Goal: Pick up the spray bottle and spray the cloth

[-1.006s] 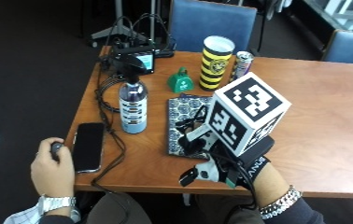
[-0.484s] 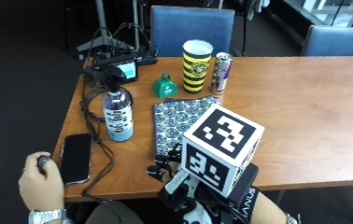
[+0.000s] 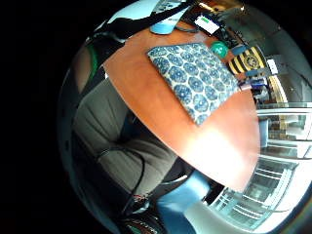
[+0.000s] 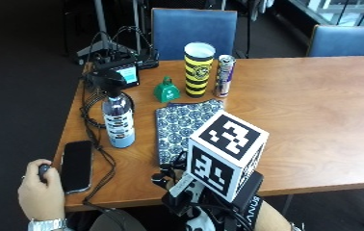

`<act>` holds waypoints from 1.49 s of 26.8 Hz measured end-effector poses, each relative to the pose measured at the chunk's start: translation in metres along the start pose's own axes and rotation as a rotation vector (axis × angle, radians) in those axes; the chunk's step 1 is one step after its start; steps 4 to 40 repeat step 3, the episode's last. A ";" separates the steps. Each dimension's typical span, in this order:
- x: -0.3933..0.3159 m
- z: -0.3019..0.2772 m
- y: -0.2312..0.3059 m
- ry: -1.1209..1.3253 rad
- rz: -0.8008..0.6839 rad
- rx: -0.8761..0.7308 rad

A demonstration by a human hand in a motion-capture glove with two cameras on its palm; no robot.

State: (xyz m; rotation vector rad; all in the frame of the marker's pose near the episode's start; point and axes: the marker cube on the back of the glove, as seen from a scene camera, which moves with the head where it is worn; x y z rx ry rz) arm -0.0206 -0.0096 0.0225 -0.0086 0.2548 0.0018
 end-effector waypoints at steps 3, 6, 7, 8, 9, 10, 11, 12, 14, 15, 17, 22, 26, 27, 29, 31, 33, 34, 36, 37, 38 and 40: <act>-0.001 0.005 0.001 -0.012 0.005 -0.011; -0.001 0.005 0.001 -0.012 0.005 -0.011; -0.001 0.005 0.001 -0.012 0.005 -0.011; -0.001 0.005 0.001 -0.012 0.005 -0.011; -0.001 0.005 0.001 -0.012 0.005 -0.011; -0.001 0.005 0.001 -0.012 0.005 -0.011; -0.001 0.005 0.001 -0.012 0.005 -0.011; -0.001 0.005 0.001 -0.012 0.005 -0.011; -0.001 0.005 0.001 -0.012 0.005 -0.011; -0.001 0.005 0.001 -0.012 0.005 -0.011; -0.001 0.005 0.001 -0.012 0.005 -0.011; -0.001 0.005 0.001 -0.012 0.005 -0.011; -0.001 0.005 0.001 -0.012 0.005 -0.011; -0.001 0.005 0.001 -0.012 0.005 -0.011; -0.001 0.005 0.001 -0.012 0.005 -0.011; -0.001 0.005 0.001 -0.012 0.005 -0.011; -0.001 0.005 0.001 -0.012 0.005 -0.011; -0.001 0.005 0.001 -0.012 0.005 -0.011; -0.001 0.005 0.001 -0.012 0.005 -0.011; -0.001 0.005 0.001 -0.012 0.005 -0.011; -0.001 0.005 0.001 -0.012 0.005 -0.011; -0.001 0.005 0.001 -0.012 0.005 -0.011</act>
